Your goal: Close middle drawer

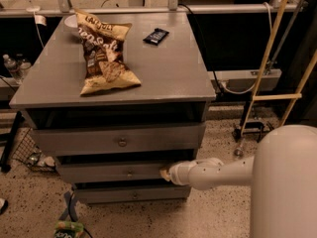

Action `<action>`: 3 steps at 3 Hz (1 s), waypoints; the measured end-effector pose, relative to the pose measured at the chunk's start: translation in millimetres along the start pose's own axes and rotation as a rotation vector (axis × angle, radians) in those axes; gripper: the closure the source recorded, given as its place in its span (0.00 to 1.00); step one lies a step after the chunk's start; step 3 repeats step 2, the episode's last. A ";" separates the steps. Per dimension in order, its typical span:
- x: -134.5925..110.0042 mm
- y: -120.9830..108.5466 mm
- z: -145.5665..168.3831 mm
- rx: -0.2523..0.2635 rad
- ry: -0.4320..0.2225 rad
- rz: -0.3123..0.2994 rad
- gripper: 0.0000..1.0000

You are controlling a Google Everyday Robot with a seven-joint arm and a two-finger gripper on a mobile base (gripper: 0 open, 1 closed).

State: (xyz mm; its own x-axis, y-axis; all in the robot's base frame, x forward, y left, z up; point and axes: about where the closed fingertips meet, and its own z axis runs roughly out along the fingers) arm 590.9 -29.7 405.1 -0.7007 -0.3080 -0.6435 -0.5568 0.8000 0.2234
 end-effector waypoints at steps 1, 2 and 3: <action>23.9 -19.6 -25.6 0.048 0.051 0.068 1.00; 46.8 -34.4 -46.6 0.086 0.087 0.139 1.00; 46.8 -34.4 -46.6 0.086 0.087 0.139 1.00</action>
Offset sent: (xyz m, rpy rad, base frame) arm -0.0578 -0.1010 -0.0048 -0.0688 0.1759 -0.2238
